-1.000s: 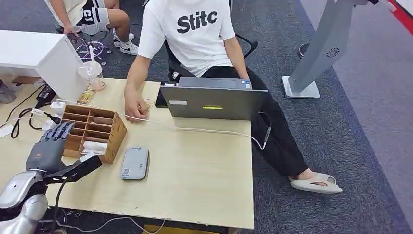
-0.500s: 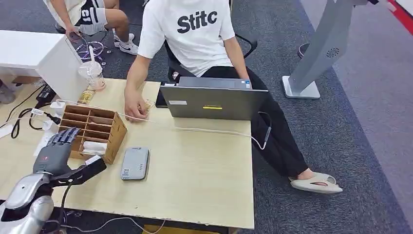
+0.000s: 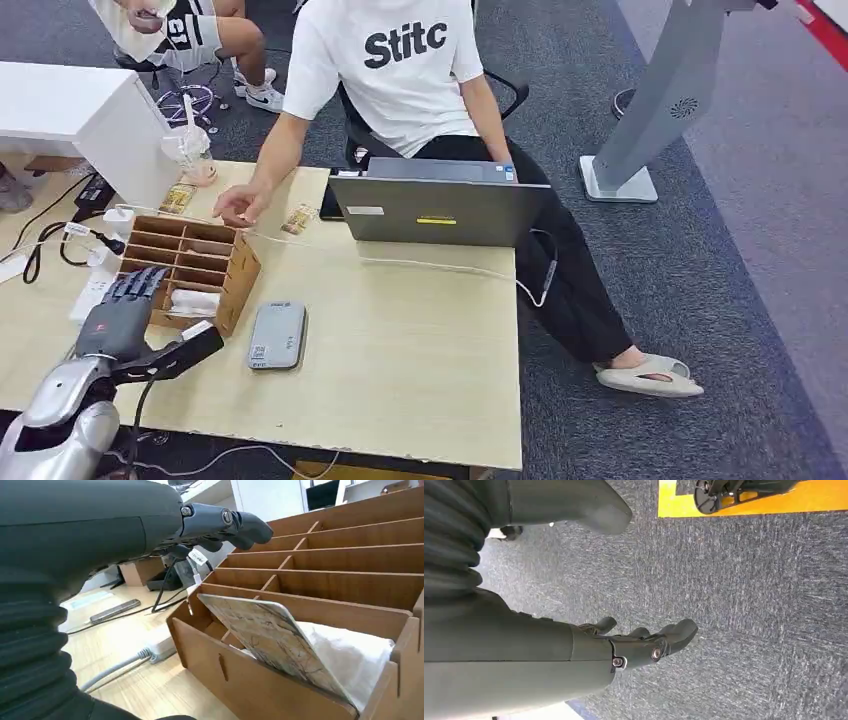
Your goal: Pass the card to the sensor for recognition and then transmit it.
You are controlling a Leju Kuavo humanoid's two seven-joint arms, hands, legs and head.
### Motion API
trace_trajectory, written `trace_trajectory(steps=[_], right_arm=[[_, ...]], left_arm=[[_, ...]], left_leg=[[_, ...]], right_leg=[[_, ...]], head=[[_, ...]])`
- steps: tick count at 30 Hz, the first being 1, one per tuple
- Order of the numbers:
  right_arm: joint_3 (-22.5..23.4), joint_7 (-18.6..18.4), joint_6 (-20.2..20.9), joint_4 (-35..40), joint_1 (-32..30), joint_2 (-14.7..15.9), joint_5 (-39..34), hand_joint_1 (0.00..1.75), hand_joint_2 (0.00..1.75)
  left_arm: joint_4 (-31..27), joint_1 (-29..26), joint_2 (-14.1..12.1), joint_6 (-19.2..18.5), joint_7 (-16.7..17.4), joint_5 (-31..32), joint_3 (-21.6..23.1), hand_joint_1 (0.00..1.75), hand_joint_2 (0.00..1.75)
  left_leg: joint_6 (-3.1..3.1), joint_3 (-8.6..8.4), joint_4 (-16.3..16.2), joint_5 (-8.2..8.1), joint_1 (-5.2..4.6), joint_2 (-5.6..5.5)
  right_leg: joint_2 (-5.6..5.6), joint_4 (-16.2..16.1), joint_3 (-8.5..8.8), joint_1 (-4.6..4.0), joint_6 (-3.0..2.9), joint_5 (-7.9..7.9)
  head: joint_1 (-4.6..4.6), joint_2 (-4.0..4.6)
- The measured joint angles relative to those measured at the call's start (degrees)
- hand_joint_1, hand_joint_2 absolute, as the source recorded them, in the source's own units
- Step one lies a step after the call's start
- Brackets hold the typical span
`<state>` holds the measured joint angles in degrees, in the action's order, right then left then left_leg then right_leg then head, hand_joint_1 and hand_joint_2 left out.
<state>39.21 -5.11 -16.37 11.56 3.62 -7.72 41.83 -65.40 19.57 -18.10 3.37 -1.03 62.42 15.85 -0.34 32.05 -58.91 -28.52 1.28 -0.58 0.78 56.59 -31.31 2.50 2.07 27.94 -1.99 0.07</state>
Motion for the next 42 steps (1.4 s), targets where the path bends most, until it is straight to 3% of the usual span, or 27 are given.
trace_trajectory(steps=[7,23,28,37,42], right_arm=[[0.0,0.2,0.7,0.0,0.0,0.0,0.2,0.00,1.75],[0.0,0.0,0.7,0.0,0.0,0.0,1.0,0.00,1.75],[0.0,0.0,0.7,0.0,0.0,0.0,1.1,0.00,1.75],[0.4,0.2,0.9,0.0,0.0,0.0,1.4,0.00,1.75],[0.5,0.3,0.9,0.0,0.0,0.0,1.9,0.00,1.75]], left_arm=[[2.3,3.3,1.3,-0.3,0.0,1.1,0.2,0.00,1.75],[5.0,5.3,3.2,-0.3,0.0,1.3,1.2,0.02,1.75],[5.6,5.7,3.6,-0.5,-0.3,1.2,1.4,0.10,1.75],[6.1,6.2,3.6,-3.3,-2.2,-0.7,2.4,0.14,1.75],[6.1,6.4,2.2,-5.6,-2.3,-1.7,3.8,0.19,1.75]], left_leg=[[0.00,0.00,0.0,0.00,0.00,0.01],[0.00,0.00,0.0,0.00,0.00,0.01],[0.00,0.00,0.0,0.00,0.00,0.01],[0.00,0.01,0.0,0.00,0.00,0.01],[0.00,0.00,0.0,0.00,0.00,0.01]], right_leg=[[0.01,0.0,0.01,0.00,0.00,-0.02],[0.01,0.0,0.00,0.00,0.01,-0.02],[0.01,0.0,-0.01,0.00,0.01,-0.02],[0.01,0.0,0.01,0.00,0.01,-0.02],[0.01,0.0,0.00,0.00,0.00,-0.02]], head=[[0.00,0.00],[0.00,0.00],[0.00,0.00],[0.00,0.00],[0.00,0.00]])
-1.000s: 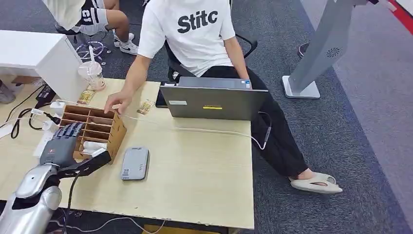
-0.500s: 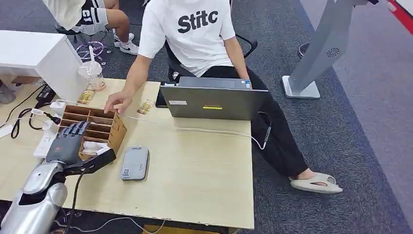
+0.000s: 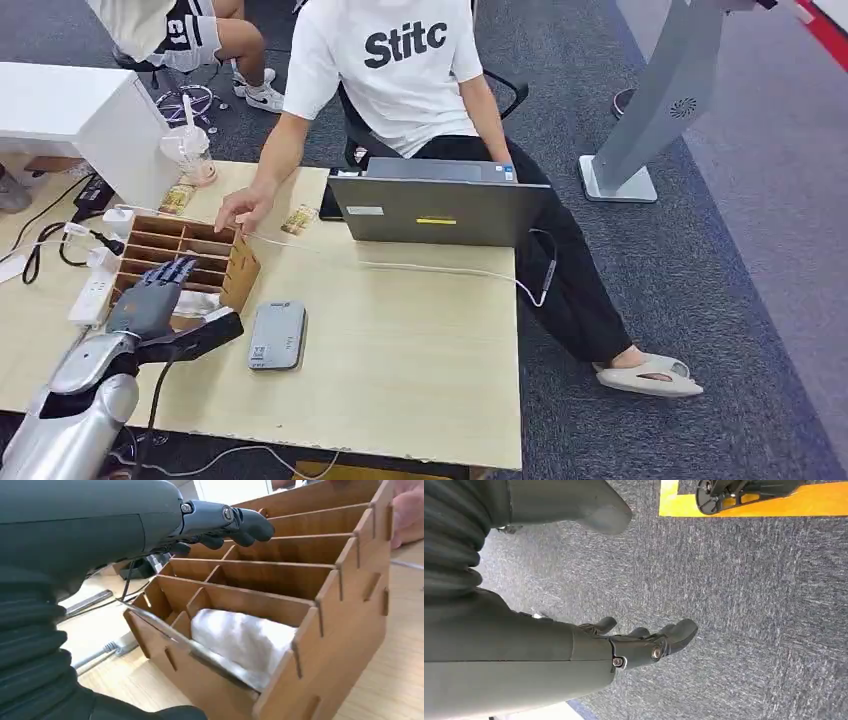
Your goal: Pass the card to the sensor for recognition and then transmit it.
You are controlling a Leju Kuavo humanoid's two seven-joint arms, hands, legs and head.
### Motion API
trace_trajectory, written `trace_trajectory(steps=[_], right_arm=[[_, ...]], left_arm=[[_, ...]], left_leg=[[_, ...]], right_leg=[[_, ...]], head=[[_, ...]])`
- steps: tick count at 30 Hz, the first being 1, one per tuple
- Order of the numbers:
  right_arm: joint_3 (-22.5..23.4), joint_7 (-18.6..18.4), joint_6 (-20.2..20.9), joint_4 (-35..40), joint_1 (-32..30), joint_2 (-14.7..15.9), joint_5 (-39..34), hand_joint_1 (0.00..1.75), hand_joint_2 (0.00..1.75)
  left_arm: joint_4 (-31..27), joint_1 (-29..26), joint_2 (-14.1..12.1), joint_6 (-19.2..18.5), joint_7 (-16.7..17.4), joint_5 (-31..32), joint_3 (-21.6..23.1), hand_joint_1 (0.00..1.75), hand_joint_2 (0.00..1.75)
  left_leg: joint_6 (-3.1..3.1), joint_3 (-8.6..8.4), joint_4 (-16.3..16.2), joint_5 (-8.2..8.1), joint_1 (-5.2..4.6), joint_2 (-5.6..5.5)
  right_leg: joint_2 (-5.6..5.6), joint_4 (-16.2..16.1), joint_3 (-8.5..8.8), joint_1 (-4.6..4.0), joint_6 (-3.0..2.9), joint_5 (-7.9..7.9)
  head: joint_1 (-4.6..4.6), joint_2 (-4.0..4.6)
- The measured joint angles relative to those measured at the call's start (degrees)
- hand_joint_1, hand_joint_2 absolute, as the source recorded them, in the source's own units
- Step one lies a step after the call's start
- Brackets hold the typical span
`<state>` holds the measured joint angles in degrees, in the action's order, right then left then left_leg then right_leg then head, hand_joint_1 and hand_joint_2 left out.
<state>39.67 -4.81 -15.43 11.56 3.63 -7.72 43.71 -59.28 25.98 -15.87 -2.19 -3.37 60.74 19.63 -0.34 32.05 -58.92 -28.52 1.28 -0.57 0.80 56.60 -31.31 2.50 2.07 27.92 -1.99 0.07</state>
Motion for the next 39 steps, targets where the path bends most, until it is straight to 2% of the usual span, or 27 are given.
trace_trajectory(steps=[2,14,18,21,26,27,34,37,39], right_arm=[[0.0,0.0,0.0,0.0,0.0,0.0,0.0,0.00,1.75],[0.5,0.2,0.0,0.0,0.0,0.0,0.1,0.00,1.75],[0.7,0.2,0.0,0.0,0.0,0.0,0.2,0.00,1.75],[0.9,0.3,0.0,0.0,0.0,0.0,0.2,0.00,1.75],[0.9,0.3,0.0,0.0,0.0,0.0,0.2,0.00,1.75],[0.9,0.3,0.0,0.0,0.0,0.0,0.2,0.00,1.75],[1.0,0.4,0.0,0.0,0.1,0.0,0.2,0.00,1.75],[1.0,0.5,0.0,0.0,0.1,0.0,0.3,0.00,1.75],[1.1,0.5,0.0,0.0,0.1,0.0,0.3,0.00,1.75]], left_arm=[[0.0,0.1,-0.3,-0.2,0.0,-0.1,0.3,0.26,1.75],[0.0,0.4,-1.1,-0.7,-0.8,-0.8,0.9,0.28,1.75],[0.0,0.4,-1.1,-0.7,-0.8,-0.8,0.9,0.54,1.75],[0.0,0.5,-1.1,-0.9,-0.8,-1.0,1.0,0.89,1.75],[0.0,1.5,-1.3,-0.9,-0.8,-1.1,1.2,1.31,1.75],[0.0,1.6,-1.4,-0.9,-0.8,-1.1,1.3,1.24,1.75],[0.0,2.5,-1.4,-0.7,-0.8,-1.4,1.9,1.50,1.75],[0.0,2.7,-1.4,-0.4,-0.8,-1.5,2.1,1.54,1.75],[0.0,2.9,-1.4,-0.3,-0.8,-1.6,2.2,1.50,1.75]], left_leg=[[0.00,0.00,0.0,0.00,0.00,0.00],[0.00,0.00,0.0,0.00,0.00,0.00],[0.00,0.00,0.0,0.00,0.00,0.00],[0.00,0.00,0.0,0.00,0.00,0.00],[0.00,0.00,0.0,0.00,0.00,0.01],[0.00,0.00,0.0,0.00,0.00,0.02],[0.00,-0.01,0.0,-0.01,0.00,0.04],[0.00,0.00,0.0,-0.01,0.00,0.05],[0.00,0.00,0.0,-0.01,0.00,0.08]], right_leg=[[-0.01,0.0,0.00,0.00,0.00,0.00],[0.00,0.0,0.00,0.00,0.00,0.00],[0.00,0.0,0.00,0.00,0.00,0.00],[0.00,0.0,0.01,0.00,0.00,0.00],[0.02,0.0,0.02,0.00,0.00,0.00],[0.03,0.0,0.01,0.00,0.00,0.00],[0.06,0.0,0.00,0.00,0.00,0.00],[0.06,0.0,0.00,0.00,0.00,0.00],[0.10,0.0,0.00,0.00,0.00,0.00]], head=[[0.00,0.00],[0.02,0.00],[0.00,0.00],[0.00,0.00],[-0.02,0.00],[0.00,0.00],[0.00,0.00],[0.00,0.00],[0.00,0.00]])
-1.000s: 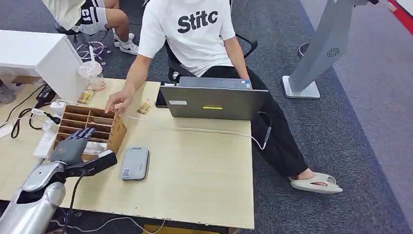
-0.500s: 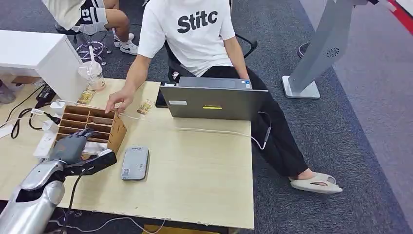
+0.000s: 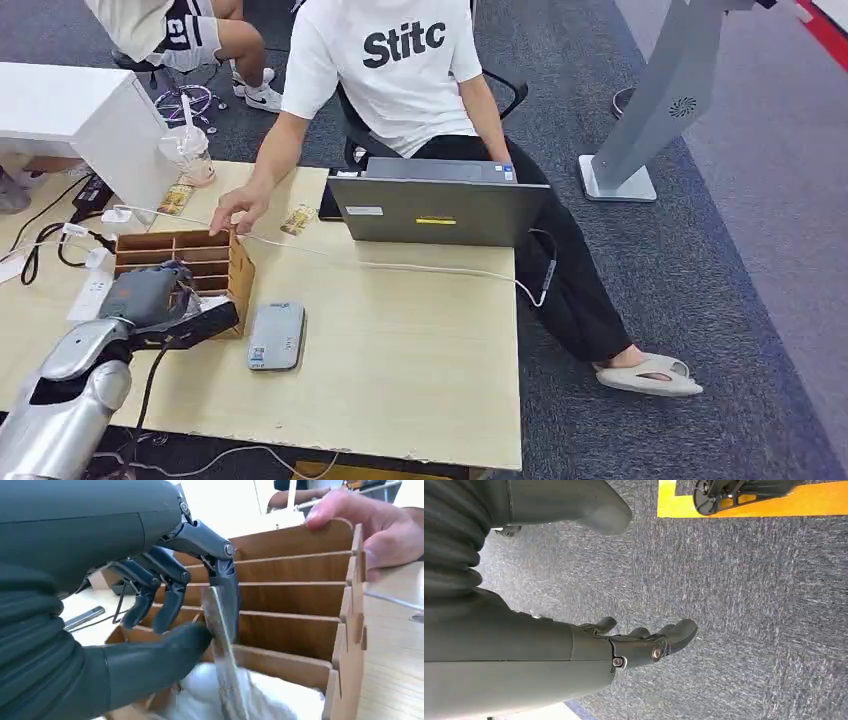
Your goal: Pass the card to the sensor for recognition and then transmit it.
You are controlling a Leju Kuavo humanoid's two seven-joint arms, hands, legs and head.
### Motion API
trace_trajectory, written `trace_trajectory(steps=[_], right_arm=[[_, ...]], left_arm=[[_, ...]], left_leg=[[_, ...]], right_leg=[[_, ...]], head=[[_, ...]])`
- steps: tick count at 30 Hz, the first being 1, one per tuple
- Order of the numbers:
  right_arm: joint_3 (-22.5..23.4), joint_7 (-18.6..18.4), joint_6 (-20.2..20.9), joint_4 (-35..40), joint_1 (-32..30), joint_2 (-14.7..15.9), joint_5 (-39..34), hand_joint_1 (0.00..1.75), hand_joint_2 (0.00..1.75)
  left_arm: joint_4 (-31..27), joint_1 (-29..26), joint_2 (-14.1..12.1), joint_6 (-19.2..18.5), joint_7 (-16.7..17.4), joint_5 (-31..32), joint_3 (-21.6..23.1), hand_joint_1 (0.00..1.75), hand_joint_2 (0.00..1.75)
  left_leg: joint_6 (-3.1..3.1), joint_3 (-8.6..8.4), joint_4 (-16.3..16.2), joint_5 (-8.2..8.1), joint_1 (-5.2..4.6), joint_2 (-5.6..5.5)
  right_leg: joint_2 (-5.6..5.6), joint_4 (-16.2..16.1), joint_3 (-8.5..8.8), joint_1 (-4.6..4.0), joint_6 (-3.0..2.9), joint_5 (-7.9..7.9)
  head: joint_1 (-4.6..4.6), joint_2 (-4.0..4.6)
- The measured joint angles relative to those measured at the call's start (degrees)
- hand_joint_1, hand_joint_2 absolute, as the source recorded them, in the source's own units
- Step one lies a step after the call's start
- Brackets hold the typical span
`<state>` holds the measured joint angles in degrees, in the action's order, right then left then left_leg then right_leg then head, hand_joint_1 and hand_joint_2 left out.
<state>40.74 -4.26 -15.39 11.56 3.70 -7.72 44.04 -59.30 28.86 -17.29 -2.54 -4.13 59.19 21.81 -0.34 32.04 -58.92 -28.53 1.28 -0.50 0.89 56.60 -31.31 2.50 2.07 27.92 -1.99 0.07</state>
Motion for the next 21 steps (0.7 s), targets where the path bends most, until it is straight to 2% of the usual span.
trace_trajectory(steps=[12,21], right_arm=[[0.3,0.2,0.1,0.0,0.0,0.0,0.1,0.00,1.75],[0.4,0.3,0.3,0.0,0.1,0.0,0.2,0.00,1.75]], left_arm=[[0.0,0.3,0.0,0.5,0.0,-0.1,0.1,1.57,1.75],[0.0,0.4,0.0,0.6,0.1,-0.1,0.1,1.55,1.75]], left_leg=[[0.00,0.00,0.0,0.00,0.00,0.03],[0.00,0.00,0.0,0.00,0.00,0.00]], right_leg=[[0.02,0.0,-0.01,0.00,0.00,0.00],[0.00,0.0,0.00,0.00,0.00,0.00]], head=[[0.00,0.00],[0.00,0.00]])
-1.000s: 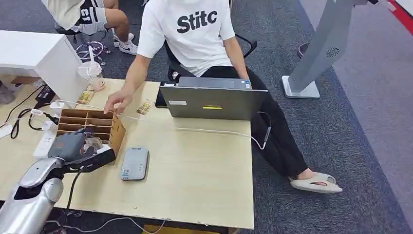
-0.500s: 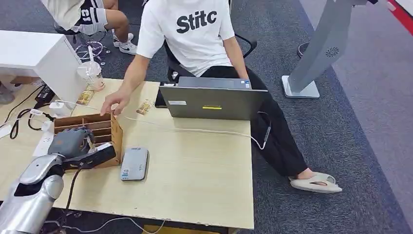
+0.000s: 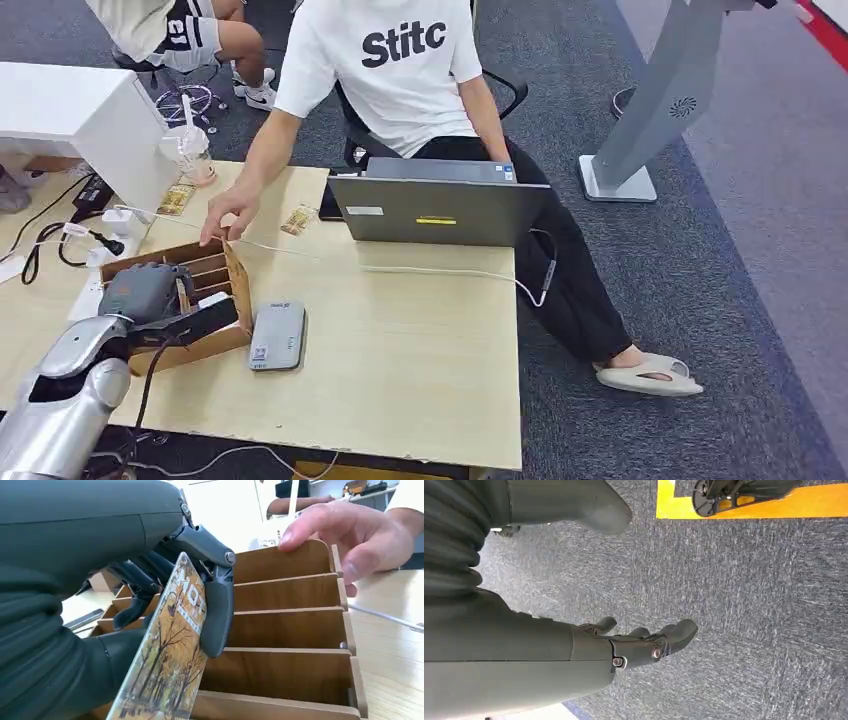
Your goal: Pass the card to the sensor for recognition and then transmit it.
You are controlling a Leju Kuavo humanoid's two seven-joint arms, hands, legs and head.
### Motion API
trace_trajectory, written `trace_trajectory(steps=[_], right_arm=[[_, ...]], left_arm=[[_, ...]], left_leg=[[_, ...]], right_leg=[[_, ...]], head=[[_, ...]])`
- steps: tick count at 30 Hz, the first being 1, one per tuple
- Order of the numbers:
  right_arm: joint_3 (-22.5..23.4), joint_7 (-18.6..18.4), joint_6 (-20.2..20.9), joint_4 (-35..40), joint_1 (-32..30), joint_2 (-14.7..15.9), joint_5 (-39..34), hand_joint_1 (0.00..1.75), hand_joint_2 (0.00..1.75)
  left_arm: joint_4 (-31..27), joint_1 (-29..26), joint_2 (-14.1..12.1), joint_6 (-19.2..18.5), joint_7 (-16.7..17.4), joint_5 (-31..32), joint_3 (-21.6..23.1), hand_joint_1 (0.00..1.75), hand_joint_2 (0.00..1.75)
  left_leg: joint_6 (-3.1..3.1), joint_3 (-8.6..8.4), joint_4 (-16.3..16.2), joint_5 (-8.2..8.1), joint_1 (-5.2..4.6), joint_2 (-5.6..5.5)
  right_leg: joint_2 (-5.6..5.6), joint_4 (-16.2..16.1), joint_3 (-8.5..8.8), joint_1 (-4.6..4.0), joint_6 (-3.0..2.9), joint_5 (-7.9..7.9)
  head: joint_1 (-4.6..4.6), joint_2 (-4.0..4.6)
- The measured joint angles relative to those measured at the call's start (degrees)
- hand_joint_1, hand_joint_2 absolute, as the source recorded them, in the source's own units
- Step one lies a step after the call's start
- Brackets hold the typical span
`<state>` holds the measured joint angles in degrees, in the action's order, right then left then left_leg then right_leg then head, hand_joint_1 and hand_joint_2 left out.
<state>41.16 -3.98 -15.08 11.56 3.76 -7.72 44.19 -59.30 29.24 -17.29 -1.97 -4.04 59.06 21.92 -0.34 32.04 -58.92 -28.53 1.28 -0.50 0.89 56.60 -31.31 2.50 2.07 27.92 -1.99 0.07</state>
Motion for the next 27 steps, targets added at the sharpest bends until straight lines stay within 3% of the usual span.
trace_trajectory(steps=[14,18,27], right_arm=[[0.8,0.0,0.0,0.0,0.0,0.0,0.2,0.00,1.75],[0.9,0.0,0.0,0.0,0.0,0.0,0.2,0.00,1.75],[1.2,0.0,-0.1,0.0,0.1,0.0,0.7,0.00,1.75]], left_arm=[[0.0,0.0,0.0,0.1,0.4,0.0,0.1,1.55,1.75],[0.0,0.0,0.0,0.4,1.0,0.0,0.1,1.75,1.75],[0.0,0.0,0.8,3.0,1.9,0.2,0.1,1.75,1.75]], left_leg=[[0.00,0.00,0.0,0.01,0.00,-0.01],[0.00,-0.01,0.0,0.01,0.00,-0.01],[0.00,0.00,0.0,0.01,0.00,-0.01]], right_leg=[[-0.01,0.0,0.01,0.00,-0.01,-0.03],[-0.01,0.0,0.00,0.00,-0.01,-0.03],[-0.01,0.0,0.00,0.00,-0.01,-0.03]], head=[[0.00,0.00],[0.00,0.00],[0.00,0.00]])
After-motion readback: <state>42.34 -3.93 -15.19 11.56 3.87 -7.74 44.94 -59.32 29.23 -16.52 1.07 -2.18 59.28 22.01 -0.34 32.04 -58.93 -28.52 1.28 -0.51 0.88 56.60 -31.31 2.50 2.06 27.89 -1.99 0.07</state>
